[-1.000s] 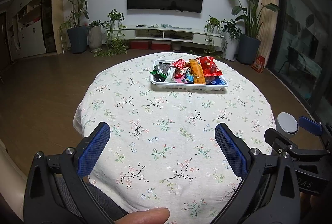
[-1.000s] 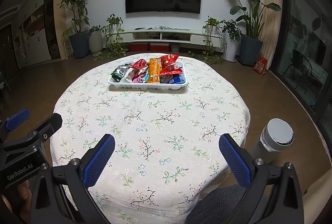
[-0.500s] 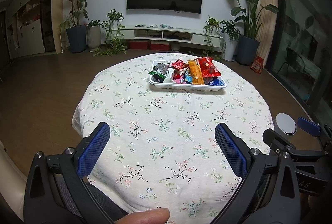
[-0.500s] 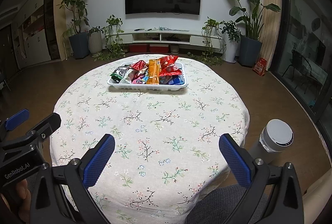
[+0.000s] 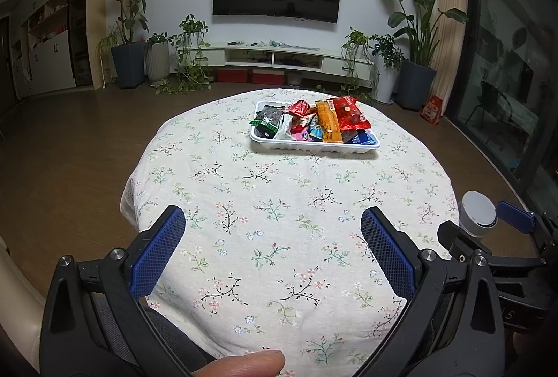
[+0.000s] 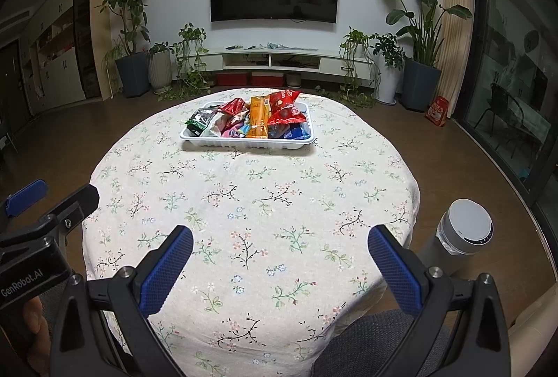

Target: Organize snacks

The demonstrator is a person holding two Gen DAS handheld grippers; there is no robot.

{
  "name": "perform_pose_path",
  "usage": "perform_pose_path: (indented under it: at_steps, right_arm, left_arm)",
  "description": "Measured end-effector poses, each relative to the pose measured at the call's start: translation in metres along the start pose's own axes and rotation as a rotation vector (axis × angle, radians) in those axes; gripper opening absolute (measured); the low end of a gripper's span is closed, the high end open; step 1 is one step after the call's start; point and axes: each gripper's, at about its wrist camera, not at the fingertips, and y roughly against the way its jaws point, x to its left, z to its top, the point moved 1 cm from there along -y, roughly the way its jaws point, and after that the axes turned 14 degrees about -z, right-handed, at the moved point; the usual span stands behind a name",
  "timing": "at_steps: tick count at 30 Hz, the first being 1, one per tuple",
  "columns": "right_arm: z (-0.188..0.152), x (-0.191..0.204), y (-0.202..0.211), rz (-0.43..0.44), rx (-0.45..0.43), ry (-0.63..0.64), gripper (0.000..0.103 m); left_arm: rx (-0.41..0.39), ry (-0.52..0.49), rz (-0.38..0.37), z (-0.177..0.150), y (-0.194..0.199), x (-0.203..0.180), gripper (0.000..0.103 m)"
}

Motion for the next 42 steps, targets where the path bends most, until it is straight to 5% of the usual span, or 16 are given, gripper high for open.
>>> perform_pose_path:
  at_steps: [42]
  right_arm:
    - [-0.0011, -0.0002, 0.0009, -0.002, -0.003, 0.001, 0.103]
  left_arm:
    - [0.006, 0.003, -0.002, -0.0017, 0.0020, -0.0031, 0.102]
